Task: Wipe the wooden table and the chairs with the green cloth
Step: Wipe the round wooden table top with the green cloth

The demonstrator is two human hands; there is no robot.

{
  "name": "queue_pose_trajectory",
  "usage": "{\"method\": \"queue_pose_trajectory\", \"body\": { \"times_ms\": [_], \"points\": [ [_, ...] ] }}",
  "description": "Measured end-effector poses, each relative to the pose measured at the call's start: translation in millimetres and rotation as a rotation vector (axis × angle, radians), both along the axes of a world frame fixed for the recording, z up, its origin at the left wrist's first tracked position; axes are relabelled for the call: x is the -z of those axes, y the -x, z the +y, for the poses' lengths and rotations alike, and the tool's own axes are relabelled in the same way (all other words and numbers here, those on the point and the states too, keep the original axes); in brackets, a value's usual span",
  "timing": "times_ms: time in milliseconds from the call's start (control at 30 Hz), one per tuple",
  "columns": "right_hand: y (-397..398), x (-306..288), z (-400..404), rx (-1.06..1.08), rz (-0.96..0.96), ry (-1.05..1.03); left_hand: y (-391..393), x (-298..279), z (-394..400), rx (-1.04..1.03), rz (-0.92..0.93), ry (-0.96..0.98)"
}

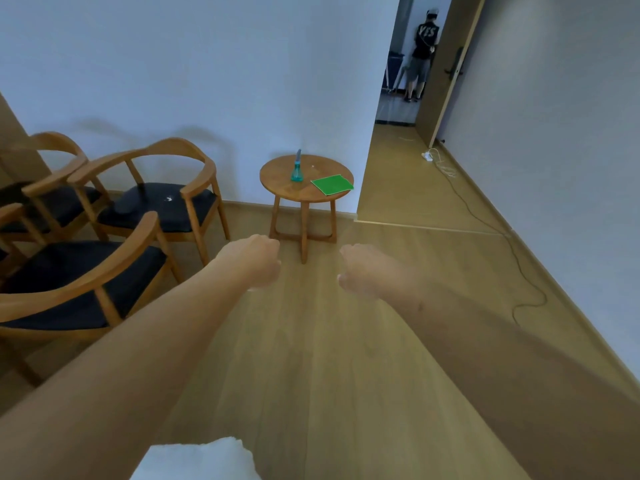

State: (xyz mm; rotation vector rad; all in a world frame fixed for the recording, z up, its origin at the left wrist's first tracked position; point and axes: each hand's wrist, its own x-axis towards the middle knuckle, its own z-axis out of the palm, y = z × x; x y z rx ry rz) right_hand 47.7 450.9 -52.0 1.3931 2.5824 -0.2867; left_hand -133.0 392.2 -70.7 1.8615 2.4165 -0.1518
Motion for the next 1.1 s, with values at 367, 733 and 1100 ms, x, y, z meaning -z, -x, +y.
{"method": "queue_pose_trajectory", "body": {
  "times_ms": [367,733,1100],
  "points": [
    [46.6,25.9,163.7,-0.056,0.016,0.038,39.8,20.6,166.0,-0.04,0.002,0.062],
    [92.7,37.3,337.9,-0.027,0.05,0.127,77.0,25.5,329.1,-0.075,-0.017,0.076],
    [192.5,61.8,499.5,-0.015,-0.003,0.103,190.2,51.6,497.2,-0.073,-0.091,0.069]
  ]
}}
